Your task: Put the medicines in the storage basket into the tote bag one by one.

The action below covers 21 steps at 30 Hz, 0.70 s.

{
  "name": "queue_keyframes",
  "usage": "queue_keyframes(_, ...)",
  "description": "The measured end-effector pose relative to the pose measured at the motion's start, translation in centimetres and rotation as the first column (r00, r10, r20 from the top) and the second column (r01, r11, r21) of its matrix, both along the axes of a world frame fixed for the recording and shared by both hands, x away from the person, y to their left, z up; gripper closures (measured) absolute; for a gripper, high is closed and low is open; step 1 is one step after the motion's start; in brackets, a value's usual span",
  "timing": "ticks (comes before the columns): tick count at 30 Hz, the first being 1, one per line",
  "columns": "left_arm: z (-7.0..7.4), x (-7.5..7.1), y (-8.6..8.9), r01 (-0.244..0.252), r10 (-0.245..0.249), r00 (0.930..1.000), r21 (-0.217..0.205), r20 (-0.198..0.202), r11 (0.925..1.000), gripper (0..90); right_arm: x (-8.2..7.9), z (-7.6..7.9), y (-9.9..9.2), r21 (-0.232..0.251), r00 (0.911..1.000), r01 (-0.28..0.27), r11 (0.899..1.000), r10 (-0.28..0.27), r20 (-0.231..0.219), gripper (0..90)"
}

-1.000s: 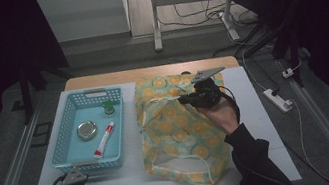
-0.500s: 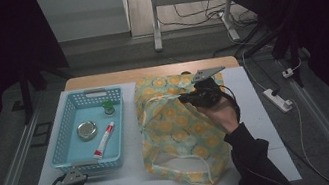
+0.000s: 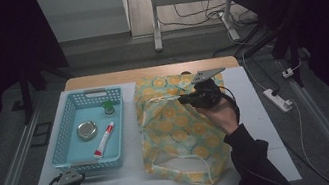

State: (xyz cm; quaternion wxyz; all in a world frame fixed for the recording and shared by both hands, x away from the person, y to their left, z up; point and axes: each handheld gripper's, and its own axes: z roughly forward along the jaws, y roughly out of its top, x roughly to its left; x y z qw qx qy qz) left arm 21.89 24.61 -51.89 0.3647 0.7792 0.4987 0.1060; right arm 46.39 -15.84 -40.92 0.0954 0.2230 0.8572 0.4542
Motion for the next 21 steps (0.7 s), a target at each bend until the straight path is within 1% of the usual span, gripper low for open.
queue_keyframes(5,0.3,-0.1,0.1,-0.005,0.005,0.9998,-0.021,0.017,0.9998,0.0,0.0,0.0,-0.1,0.001,1.0,0.001,1.0,-0.001,-0.001,90.0)
queue_keyframes(10,0.7,-0.3,0.2,-0.007,0.008,0.9995,-0.023,0.031,0.9997,0.0,0.0,-0.2,-0.1,0.0,1.0,0.0,1.0,0.0,-0.003,90.0)
queue_keyframes(14,1.1,-0.3,0.4,-0.003,0.004,0.9995,-0.026,0.032,0.9997,0.0,0.1,-0.2,-0.1,-0.004,1.0,-0.003,1.0,0.003,-0.001,90.0)
queue_keyframes(18,1.6,-0.4,0.5,-0.015,0.016,0.9986,-0.026,0.05,0.9995,0.0,0.1,-0.3,-0.2,-0.004,1.0,-0.003,1.0,0.003,-0.003,90.0)
queue_keyframes(20,1.8,-0.4,0.6,-0.02,0.023,0.9979,-0.038,0.061,0.9991,0.0,0.1,-0.3,-0.1,-0.003,1.0,-0.004,1.0,0.004,-0.005,90.0)
queue_keyframes(21,2.0,-0.4,0.6,-0.02,0.023,0.998,-0.045,0.059,0.9988,0.0,0.1,-0.3,-0.1,-0.003,1.0,-0.006,1.0,0.006,-0.006,90.0)
